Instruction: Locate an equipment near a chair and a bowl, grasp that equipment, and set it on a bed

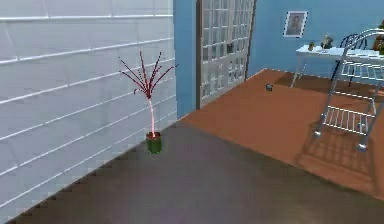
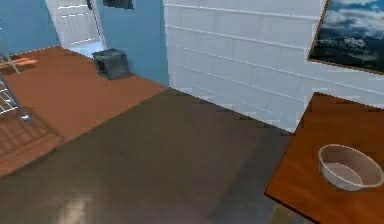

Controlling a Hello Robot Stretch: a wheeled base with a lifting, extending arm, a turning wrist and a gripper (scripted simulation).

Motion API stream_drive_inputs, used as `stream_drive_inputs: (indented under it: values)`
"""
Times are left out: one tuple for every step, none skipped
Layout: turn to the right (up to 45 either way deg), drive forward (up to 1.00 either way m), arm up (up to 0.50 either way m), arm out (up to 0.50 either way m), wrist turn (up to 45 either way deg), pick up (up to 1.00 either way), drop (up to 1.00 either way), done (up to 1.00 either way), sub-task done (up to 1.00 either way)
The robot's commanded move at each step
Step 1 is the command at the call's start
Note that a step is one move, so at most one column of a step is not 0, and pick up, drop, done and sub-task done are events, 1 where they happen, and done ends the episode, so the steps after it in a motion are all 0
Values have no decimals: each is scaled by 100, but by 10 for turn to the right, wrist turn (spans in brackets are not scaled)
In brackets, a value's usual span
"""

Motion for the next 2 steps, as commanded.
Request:
stream_drive_inputs:
  values:
    - [450, 0, 0, 0, 0, 0, 0, 0, 0]
    - [120, 0, 0, 0, 0, 0, 0, 0, 0]
